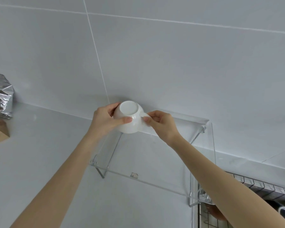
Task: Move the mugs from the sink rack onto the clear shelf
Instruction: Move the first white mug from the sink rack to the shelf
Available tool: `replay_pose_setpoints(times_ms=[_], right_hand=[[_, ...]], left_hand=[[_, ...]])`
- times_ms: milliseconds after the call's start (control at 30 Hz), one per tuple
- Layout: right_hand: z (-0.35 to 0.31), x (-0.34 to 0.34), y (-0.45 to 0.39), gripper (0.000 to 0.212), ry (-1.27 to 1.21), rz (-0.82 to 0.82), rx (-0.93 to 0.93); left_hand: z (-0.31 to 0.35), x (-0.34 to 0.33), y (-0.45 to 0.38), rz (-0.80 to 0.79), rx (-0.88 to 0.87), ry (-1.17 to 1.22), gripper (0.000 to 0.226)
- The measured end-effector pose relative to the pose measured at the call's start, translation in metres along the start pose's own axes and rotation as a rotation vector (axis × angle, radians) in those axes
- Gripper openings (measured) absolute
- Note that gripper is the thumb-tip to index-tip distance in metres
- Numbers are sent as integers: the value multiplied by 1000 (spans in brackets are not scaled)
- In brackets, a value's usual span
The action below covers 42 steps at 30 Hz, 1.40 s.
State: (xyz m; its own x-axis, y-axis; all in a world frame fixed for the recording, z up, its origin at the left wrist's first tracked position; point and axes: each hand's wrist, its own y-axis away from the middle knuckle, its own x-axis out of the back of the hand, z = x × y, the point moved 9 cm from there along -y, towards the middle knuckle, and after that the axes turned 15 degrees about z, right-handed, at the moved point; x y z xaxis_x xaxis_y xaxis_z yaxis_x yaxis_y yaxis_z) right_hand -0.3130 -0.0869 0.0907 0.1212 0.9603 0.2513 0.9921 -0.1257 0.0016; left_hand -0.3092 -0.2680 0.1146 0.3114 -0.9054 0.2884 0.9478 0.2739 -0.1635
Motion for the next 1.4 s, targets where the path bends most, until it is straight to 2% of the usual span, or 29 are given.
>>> replay_pose_setpoints(times_ms=[300, 467, 533, 633, 733, 767, 867, 1000, 1233, 1400], right_hand=[[-1, -2, -6, 8, 0, -10, 15], [-1, -2, -4, 16, -4, -21, -3], [-3, -2, -1, 20, 30, -50, 4], [-10, 10, 4, 33, 108, -76, 49], [-26, 37, 15, 32, 122, -44, 130], [-30, 49, 20, 30, 111, -29, 144], [-36, 88, 40, 27, 91, 19, 157], [-34, 147, 72, 24, 80, 100, 188], [-1, 244, 133, 20, 147, 216, 148], [50, 318, 183, 18, 234, 280, 27]], left_hand=[[4, -5, 0, -52, 2, -35, 46], [6, -7, 1, -98, 6, -142, 51], [5, -9, 0, -90, 8, -207, 45], [29, -12, 6, 20, -180, -446, 29], [57, -29, 27, 72, -361, -569, 57], [65, -37, 37, 61, -391, -549, 57], [91, -74, 74, -31, -469, -461, 54], [111, -121, 125, -165, -472, -361, 54], [124, -189, 205, -309, -430, -279, 59], [112, -242, 272, -504, -353, -278, 56]])
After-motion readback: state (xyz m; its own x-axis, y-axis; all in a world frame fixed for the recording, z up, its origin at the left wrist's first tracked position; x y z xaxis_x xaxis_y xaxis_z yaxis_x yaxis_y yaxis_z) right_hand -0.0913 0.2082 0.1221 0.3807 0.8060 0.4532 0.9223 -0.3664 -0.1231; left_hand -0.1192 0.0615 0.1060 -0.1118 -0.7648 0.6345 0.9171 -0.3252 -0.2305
